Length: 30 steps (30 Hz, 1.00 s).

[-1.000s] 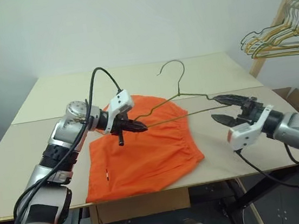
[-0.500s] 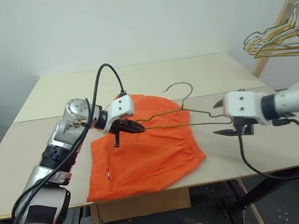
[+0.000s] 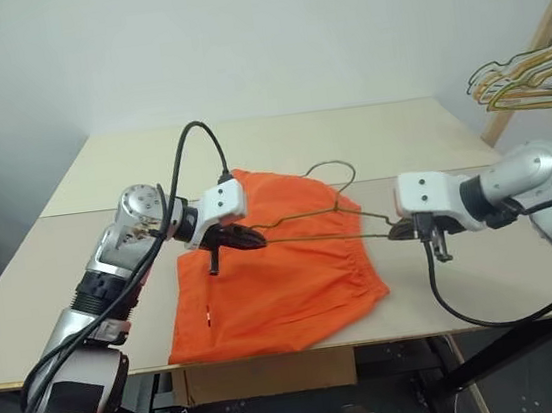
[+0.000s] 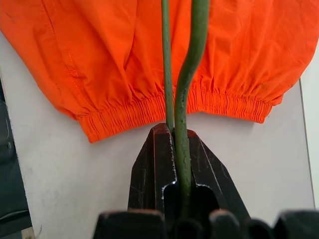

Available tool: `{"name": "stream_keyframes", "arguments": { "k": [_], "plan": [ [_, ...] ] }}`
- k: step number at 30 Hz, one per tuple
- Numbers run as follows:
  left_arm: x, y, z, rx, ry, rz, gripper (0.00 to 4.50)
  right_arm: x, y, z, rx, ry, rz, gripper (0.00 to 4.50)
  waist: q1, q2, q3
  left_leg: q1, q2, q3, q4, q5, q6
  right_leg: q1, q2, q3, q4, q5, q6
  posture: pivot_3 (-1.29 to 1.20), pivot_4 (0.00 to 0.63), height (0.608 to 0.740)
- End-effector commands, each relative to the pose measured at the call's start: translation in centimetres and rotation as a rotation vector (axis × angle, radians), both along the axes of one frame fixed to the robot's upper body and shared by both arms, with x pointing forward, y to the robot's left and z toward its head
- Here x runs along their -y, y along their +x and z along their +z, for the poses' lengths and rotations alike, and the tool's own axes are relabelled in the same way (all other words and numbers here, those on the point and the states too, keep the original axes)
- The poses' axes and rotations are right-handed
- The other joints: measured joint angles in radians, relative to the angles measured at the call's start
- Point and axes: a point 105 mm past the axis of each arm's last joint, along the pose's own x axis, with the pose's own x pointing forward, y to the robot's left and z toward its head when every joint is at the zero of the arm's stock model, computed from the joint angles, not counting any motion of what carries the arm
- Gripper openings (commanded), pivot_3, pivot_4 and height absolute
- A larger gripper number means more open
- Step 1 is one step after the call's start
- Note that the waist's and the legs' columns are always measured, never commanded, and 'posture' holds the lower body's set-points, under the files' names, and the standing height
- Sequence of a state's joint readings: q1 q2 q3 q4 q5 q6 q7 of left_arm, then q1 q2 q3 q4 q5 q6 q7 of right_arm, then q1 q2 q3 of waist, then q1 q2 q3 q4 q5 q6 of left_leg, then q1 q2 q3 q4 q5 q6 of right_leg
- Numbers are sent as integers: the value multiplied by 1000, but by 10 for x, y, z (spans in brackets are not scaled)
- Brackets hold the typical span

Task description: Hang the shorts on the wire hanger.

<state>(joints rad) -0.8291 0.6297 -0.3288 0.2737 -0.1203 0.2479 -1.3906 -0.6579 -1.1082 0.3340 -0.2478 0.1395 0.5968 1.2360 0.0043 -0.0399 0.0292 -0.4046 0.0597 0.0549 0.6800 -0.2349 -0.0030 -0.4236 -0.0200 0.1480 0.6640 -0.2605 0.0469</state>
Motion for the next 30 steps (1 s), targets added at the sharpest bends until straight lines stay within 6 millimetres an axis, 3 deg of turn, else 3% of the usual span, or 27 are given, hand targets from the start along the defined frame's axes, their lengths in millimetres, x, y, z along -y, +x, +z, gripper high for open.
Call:
{"name": "stream_keyframes", "arguments": {
  "k": [1, 6, 11, 14, 17, 22, 26, 30],
  "plan": [
    [1, -2, 18, 72, -106, -71, 271, 5, -4, 12, 34, 25, -10, 4, 3, 0, 0, 0, 0, 0, 0, 0, 0, 0, 0, 0, 0, 0, 0, 74, 0, 740],
    [-9, 6, 23, 65, -148, -63, 1695, 18, -26, 4, -29, 85, -49, 0, 13, 0, 0, -1, 0, 0, 0, 0, 0, 0, 0, -1, 0, 0, 0, 69, 0, 740],
    [-25, 27, 38, 96, -207, 53, 3381, 50, -46, -18, -132, 188, -299, 0, 17, -1, 0, -2, 0, -2, 2, 0, 0, 1, 0, -2, 0, 0, 0, 68, 0, 740],
    [-30, 27, 45, 86, -238, 64, 4311, 72, -60, -32, -206, 260, -483, 0, 15, -1, 0, -1, -1, -2, 3, 0, 0, 2, -1, -2, 0, 1, 1, 74, 0, 740],
    [-29, 25, 51, 128, -283, 74, 4413, 87, -75, -43, -312, 356, -675, 0, 13, -1, 0, -1, -1, -3, 3, 0, 0, 2, -1, -2, 0, 1, 1, 80, 0, 740],
    [-20, 2, 56, 116, -356, -37, 4413, 106, -85, -55, -513, 561, -986, 0, 6, -1, 0, 0, -1, -3, 2, 0, 0, 3, -1, -2, 0, 1, 1, 81, 0, 740],
    [-14, -10, 56, 103, -361, -77, 4413, 108, -83, -65, -674, 647, -1115, 0, 6, -1, 0, 0, -1, -3, 2, 0, 0, 3, -1, -2, 0, 1, 1, 81, 0, 740],
    [-12, -15, 54, 94, -352, -86, 4413, 103, -82, -75, -790, 673, -1137, 0, 8, -1, 0, 0, -1, -3, 2, 0, 0, 3, -1, -2, 0, 1, 1, 98, 0, 740]
  ]
}}
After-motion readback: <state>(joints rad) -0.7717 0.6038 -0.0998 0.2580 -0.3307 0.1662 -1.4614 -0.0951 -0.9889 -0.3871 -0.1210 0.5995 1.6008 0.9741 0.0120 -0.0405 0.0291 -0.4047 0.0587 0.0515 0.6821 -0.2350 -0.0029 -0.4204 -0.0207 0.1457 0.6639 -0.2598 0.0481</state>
